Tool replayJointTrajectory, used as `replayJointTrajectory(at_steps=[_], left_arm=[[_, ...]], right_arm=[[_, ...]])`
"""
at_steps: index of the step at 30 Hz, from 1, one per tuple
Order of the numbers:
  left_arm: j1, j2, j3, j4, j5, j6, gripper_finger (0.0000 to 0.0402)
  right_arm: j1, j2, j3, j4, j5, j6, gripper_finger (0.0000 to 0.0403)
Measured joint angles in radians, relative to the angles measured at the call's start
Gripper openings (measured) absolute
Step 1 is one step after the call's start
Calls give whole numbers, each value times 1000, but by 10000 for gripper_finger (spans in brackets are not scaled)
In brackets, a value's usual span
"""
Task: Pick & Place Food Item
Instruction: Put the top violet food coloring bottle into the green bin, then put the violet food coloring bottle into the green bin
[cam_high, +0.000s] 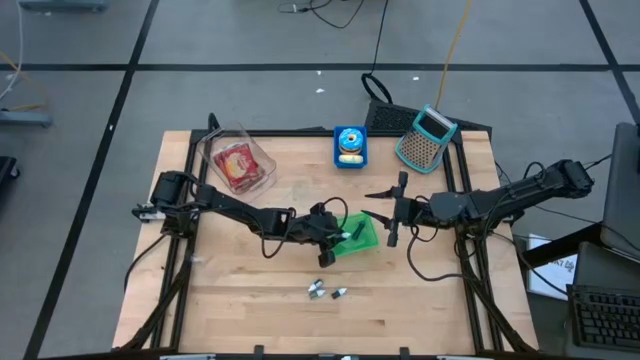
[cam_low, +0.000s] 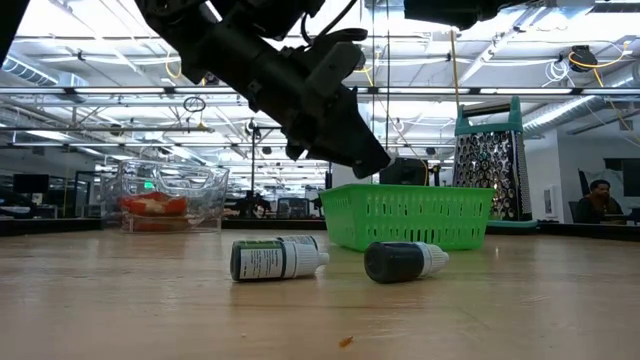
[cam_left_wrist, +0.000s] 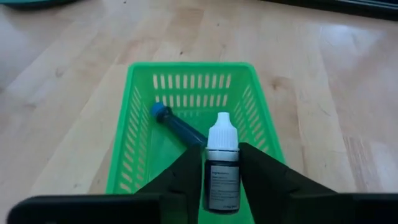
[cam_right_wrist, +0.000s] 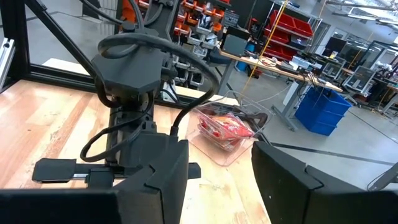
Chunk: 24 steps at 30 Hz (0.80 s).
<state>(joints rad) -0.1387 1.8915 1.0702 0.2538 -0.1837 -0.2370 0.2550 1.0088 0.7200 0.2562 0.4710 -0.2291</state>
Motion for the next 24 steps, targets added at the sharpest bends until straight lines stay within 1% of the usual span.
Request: replayJointTrajectory(at_steps=[3, 7, 12, 15, 19, 21, 24], left_arm=[[0, 0, 0, -3, 0, 0, 134], [0, -5, 0, -6, 1, 37, 172], [-7, -65, 0, -50, 67, 38, 199], [-30, -131, 0, -145, 78, 8, 203], [-89, -219, 0, -278, 62, -38, 198], [-133, -243, 1, -344, 60, -57, 194], [-212, -243, 1, -407, 63, -80, 188]], right_arm=[[0, 0, 0, 0, 0, 0, 164], [0, 0, 0, 0, 0, 0, 164], [0, 0, 0, -4, 0, 0, 164], [0, 0, 0, -9, 0, 0, 164], [0, 0, 0, -10, 0, 0, 164], [0, 0, 0, -10, 0, 0, 164], [0, 0, 0, -10, 0, 0, 164]])
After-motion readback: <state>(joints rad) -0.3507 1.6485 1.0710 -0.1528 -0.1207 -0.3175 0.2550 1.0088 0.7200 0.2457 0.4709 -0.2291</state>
